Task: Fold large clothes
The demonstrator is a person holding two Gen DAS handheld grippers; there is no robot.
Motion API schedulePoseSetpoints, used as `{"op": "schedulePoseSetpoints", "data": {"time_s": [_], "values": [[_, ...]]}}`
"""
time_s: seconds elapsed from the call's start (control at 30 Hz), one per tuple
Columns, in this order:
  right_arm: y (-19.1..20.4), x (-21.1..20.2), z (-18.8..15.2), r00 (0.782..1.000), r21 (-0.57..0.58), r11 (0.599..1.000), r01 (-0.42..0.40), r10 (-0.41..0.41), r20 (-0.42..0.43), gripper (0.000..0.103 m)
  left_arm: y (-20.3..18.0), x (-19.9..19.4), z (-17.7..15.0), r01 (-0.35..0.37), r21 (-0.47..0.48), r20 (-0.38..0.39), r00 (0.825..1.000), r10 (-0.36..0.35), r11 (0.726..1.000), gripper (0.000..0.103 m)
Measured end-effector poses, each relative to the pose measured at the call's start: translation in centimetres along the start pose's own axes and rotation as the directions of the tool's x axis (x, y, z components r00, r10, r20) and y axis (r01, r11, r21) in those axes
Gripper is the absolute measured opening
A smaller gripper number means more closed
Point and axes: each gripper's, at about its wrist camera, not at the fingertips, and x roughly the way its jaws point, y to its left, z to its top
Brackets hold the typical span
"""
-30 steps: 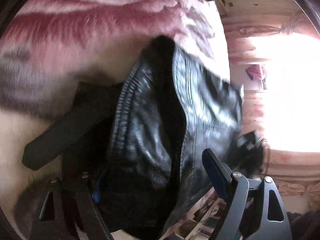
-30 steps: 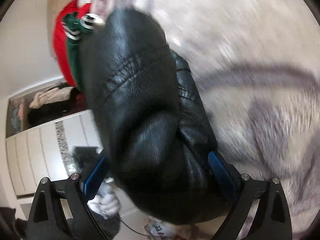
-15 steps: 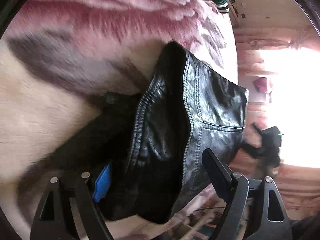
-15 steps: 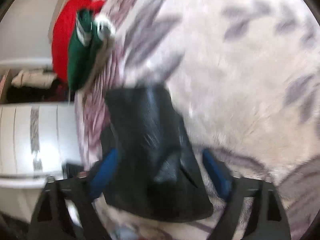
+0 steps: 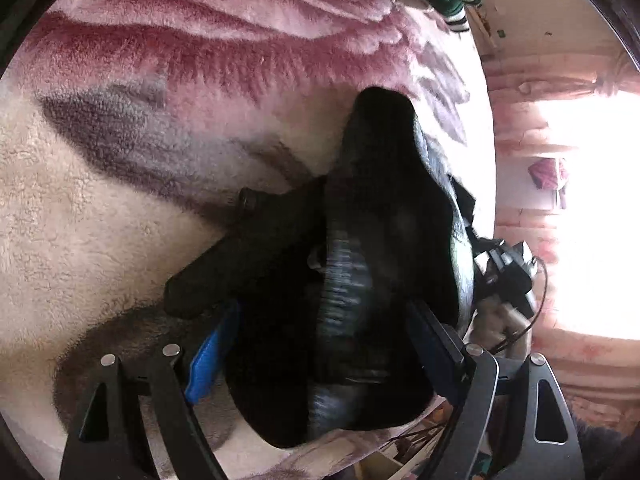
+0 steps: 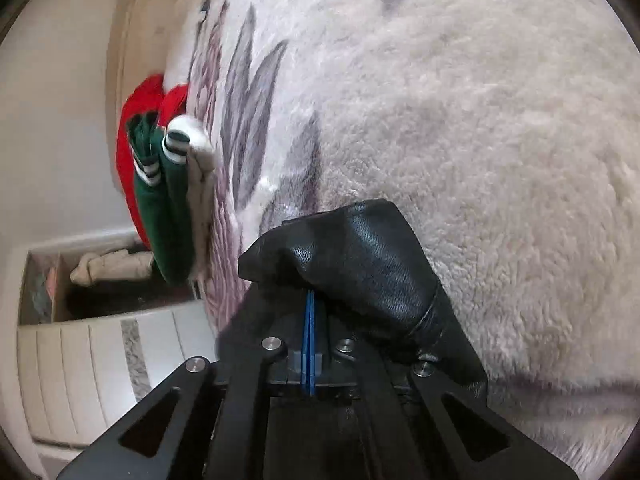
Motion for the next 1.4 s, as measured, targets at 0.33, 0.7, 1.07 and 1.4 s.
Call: {"op": "schedulePoseSetpoints", "data": {"time_s": [0.33, 0.7, 1.07, 1.4], "values": [[9.0, -8.9, 1.5, 0.976, -0.213, 0.953, 0.218, -0.209, 0.062, 0.086, -0.1, -2.8, -0.1, -0.047, 0.002, 0.043, 0.998, 0.047, 0.999, 0.082], [-0.5, -2.9, 3.5, 0.982, 0.129, 0.986, 0.103, -0.080, -0.172, 0.037, -0.8, -0.6, 1.5, -0.051, 0.024, 0.046, 0.998, 0.050, 0.998, 0.082], [-2.0, -4.0, -0.1, 0.904, -0.100, 0.993, 0.059, -0.096, -0.416, 0.100, 2.4, 2.0, 2.7, 0.129, -0.037, 0.002, 0.992, -0.129, 0.991, 0.097], [-0.9, -0.4, -0.4, 0.887, -0.094, 0.995, 0.023, -0.064, -0.458, 0.103, -0.1, 3.4, 1.2, 0.249, -0.024, -0.036, 0.968, -0.249, 0.968, 0.097]]}}
